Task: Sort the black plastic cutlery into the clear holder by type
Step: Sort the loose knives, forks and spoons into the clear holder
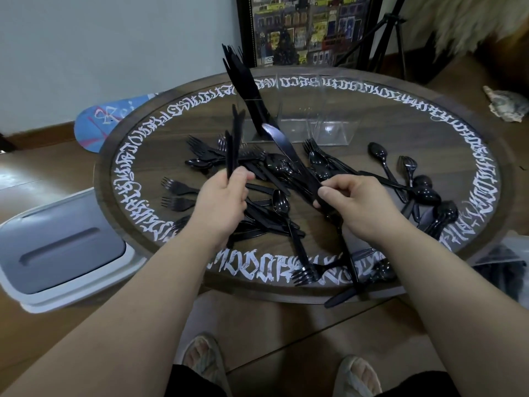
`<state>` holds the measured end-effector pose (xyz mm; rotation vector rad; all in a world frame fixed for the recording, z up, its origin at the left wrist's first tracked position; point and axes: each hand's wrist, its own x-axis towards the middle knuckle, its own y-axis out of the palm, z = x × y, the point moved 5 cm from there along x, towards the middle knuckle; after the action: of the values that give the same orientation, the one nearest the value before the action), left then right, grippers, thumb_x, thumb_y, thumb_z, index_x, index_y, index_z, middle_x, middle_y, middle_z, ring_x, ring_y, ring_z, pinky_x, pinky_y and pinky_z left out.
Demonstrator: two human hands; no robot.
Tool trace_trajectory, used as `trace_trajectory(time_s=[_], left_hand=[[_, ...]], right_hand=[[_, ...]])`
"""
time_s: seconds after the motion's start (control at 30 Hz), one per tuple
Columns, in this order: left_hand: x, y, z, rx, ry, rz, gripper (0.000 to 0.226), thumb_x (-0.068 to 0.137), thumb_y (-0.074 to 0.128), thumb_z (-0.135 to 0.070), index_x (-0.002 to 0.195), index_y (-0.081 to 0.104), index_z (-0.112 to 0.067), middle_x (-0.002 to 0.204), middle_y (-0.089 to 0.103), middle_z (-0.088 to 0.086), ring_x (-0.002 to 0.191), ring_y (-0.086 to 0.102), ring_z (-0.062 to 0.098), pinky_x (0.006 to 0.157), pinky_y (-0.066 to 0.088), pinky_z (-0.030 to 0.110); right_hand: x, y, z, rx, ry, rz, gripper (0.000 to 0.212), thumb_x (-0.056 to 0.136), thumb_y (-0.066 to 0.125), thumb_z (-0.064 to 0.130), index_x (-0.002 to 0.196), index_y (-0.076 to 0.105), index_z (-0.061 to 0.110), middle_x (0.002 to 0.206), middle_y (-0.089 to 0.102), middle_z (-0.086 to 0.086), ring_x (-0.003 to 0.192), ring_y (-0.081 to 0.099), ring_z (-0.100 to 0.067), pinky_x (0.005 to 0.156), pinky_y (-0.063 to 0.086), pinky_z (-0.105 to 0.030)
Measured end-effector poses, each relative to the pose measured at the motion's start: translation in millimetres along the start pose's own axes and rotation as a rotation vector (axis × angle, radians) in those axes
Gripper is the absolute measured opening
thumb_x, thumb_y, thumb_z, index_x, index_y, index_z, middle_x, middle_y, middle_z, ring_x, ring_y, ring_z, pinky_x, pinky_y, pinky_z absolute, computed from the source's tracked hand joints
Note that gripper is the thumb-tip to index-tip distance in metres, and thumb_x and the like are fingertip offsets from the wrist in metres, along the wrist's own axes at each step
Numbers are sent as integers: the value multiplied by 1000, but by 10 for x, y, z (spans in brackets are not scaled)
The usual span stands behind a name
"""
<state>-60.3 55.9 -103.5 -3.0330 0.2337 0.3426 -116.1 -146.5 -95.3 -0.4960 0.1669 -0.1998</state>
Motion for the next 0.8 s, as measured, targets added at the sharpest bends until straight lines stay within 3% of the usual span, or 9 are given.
trace_trajectory(time_s=[0.13,0.2,0.33,0.43,0.57,0.7,0.8], left_hand=[[-65,275,-15,-50,11,97,23,95,56,-29,79,52,-14,50,32,-11,42,27,6,42,23,21],[-78,350,-13,-72,-2,117,20,94,58,-28,77,55,-18,46,35,-14,40,28,4,42,25,19],[-96,392,-7,-97,-33,115,16,92,61,-22,78,56,-19,45,35,-14,38,28,2,41,27,17],[-90,381,3,-81,-32,86,19,93,59,-21,76,50,-20,47,35,-14,40,30,3,42,28,18],[-53,345,10,128,47,76,18,97,51,-30,80,53,-25,64,51,-11,59,45,9,59,37,28],[-55,292,-14,277,108,103,20,100,41,-28,84,52,-22,74,59,-6,73,57,16,72,47,33],[-112,282,-57,343,173,219,12,101,41,-24,92,47,-19,68,51,-3,60,51,13,63,44,34]], right_hand=[[-30,96,46,165,-3,92,9,88,64,12,85,71,15,76,74,-4,73,69,-9,76,55,-28],[-40,151,75,132,-41,120,6,87,67,13,84,71,13,74,73,-3,71,70,-16,74,55,-29],[-53,276,127,40,-128,165,7,86,69,16,79,68,13,58,62,8,54,56,-5,59,47,-19],[-57,365,151,-9,-184,193,8,86,68,19,79,67,16,59,61,6,55,57,-11,60,49,-23],[-56,397,152,-156,-242,210,6,87,67,25,82,70,23,64,66,8,62,61,-4,70,52,-29],[-32,259,116,-138,-192,81,15,90,62,22,102,71,22,72,68,9,67,64,-5,76,54,-31],[-20,125,181,162,-123,-14,43,92,59,20,134,50,22,95,65,10,70,62,-7,73,52,-28]])
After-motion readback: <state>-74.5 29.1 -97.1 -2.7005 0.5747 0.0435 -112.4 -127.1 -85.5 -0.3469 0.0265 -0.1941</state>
